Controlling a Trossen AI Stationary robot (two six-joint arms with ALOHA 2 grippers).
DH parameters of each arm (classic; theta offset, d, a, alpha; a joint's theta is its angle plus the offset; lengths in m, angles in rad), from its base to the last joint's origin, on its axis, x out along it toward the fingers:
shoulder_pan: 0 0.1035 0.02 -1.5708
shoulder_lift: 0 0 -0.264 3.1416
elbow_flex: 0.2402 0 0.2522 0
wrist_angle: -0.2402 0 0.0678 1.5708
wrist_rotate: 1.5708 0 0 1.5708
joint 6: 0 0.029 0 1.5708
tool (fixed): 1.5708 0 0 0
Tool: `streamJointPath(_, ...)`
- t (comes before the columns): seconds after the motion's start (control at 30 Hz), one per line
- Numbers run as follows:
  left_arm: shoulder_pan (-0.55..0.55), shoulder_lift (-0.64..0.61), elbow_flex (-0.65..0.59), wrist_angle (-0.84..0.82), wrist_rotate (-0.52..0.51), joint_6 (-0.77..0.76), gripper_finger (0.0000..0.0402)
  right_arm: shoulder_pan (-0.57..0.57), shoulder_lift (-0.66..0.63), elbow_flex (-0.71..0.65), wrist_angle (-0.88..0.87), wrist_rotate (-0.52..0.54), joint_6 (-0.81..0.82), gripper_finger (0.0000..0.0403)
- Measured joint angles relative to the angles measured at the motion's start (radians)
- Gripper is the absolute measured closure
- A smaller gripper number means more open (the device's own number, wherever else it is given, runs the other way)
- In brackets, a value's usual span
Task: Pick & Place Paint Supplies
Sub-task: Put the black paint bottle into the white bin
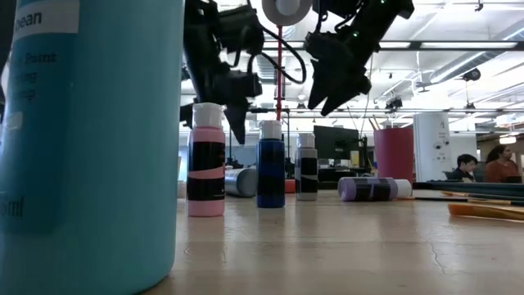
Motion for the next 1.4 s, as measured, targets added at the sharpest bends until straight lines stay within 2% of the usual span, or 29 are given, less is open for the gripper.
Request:
streamJointPath(0.17,0.0,0.026,-0.004,0.017,0.008,0.029,0.0138,-0.014,0.0,0.0,-0.031,0.0,-0.021,0.0123)
streamJointPath(0.7,0.002,0.152,-0.007,0.118,0.004,0.119,0.0138,-0.038,0.0,-0.012,-0.03,-0.01,-0.077,0.0165)
streamJointPath(1.03,0.003,0.252,-0.002,0.165,-0.011,0.148,0.0141,-0.04,0.0,-0.033,-0.028,-0.01,-0.076,0.0148)
streamJointPath(1.17,0.003,0.253,-0.004,0.168,-0.019,0.114,0.0161,-0.04,0.0,-0.045,-0.028,-0.01,-0.071,0.0138)
streamJointPath(1.33,-0.004,0.233,-0.006,0.185,-0.078,0.08,0.0227,-0.04,0.0,-0.048,-0.025,-0.01,-0.062,0.0131)
streamJointPath(1.4,-0.006,0.221,-0.009,0.18,-0.098,0.061,0.0237,-0.04,0.0,-0.048,-0.025,-0.01,-0.051,0.0132)
